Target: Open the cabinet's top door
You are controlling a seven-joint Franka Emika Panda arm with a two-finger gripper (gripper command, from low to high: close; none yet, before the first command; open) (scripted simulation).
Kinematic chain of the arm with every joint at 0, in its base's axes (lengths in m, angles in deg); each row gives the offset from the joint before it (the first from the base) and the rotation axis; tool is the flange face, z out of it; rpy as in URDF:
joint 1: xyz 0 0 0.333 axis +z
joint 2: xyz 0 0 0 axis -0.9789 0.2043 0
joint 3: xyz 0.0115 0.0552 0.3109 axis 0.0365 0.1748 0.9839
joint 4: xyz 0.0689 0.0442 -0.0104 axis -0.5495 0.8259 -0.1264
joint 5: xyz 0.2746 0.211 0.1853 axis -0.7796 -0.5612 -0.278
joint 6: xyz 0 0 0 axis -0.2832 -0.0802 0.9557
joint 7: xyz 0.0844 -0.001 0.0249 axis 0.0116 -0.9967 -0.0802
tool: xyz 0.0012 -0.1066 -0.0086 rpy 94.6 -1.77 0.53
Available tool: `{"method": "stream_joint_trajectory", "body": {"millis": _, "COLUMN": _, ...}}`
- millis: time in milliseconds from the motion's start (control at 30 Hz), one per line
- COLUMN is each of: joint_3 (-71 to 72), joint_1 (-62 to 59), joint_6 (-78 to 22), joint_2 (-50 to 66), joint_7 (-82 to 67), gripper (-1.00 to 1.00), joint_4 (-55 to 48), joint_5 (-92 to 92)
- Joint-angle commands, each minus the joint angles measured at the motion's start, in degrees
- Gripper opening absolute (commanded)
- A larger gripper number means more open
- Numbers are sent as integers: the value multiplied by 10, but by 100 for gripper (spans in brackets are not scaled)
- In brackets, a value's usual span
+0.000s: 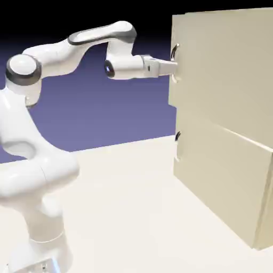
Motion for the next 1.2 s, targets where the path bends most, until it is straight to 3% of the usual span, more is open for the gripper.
{"method": "stream_joint_trajectory", "body": {"millis": 0, "joint_3": -14, "joint_1": 21, "joint_6": -7, "joint_2": 4, "joint_7": -6, "gripper": -100, "joint_4": 15, "joint_5": 1}}
{"method": "stream_joint_trajectory", "body": {"millis": 600, "joint_3": -285, "joint_1": 395, "joint_6": -108, "joint_2": 13, "joint_7": 3, "gripper": -100, "joint_4": 257, "joint_5": 132}}
{"method": "stream_joint_trajectory", "body": {"millis": 1167, "joint_3": -574, "joint_1": 748, "joint_6": -142, "joint_2": -117, "joint_7": 123, "gripper": -100, "joint_4": 467, "joint_5": 406}}
